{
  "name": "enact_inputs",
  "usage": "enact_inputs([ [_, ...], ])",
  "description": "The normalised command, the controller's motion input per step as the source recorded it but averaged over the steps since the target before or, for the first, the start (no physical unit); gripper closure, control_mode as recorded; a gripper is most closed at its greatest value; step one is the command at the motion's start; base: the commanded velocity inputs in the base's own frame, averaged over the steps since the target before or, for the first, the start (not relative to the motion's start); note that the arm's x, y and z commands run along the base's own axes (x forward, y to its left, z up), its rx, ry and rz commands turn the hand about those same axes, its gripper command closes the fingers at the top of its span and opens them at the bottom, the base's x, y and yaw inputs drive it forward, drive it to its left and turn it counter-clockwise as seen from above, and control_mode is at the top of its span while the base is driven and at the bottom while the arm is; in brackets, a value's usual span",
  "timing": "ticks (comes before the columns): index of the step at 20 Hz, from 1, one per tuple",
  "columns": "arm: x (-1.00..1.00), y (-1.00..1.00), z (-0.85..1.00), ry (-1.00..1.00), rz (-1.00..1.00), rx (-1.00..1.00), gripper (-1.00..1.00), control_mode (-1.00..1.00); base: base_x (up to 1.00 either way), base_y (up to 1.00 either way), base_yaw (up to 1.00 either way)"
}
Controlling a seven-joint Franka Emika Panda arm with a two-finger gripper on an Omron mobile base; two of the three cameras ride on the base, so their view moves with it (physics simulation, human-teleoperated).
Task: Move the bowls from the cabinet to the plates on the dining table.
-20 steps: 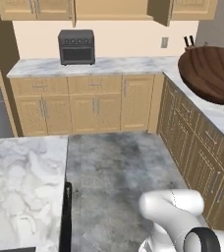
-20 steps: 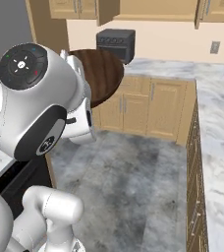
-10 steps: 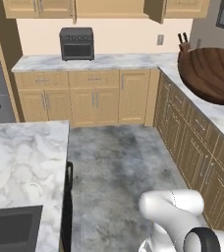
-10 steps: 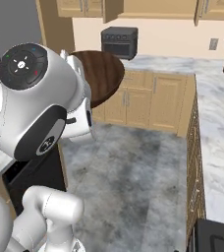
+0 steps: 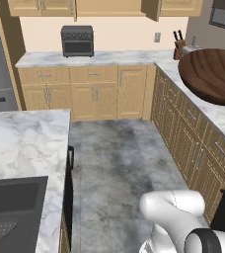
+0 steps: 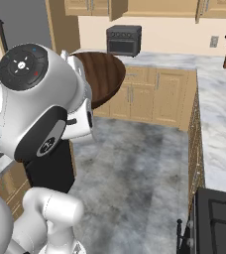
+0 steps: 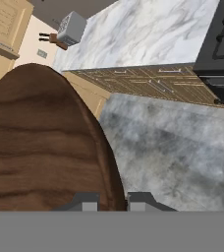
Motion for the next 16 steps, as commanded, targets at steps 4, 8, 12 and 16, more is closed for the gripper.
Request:
enact_inputs([
  [4,0.00,0.00,0.00,0.00,0.00,0.00,1.00,1.00,-0.62,0.02,0.00],
  [8,0.00,0.00,0.00,0.00,0.00,0.00,1.00,1.00,-0.62,0.07,0.00],
  [12,0.00,0.00,0.00,0.00,0.00,0.00,1.00,1.00,-0.62,0.07,0.00],
  [16,0.00,0.00,0.00,0.00,0.00,0.00,1.00,1.00,-0.62,0.06,0.00],
])
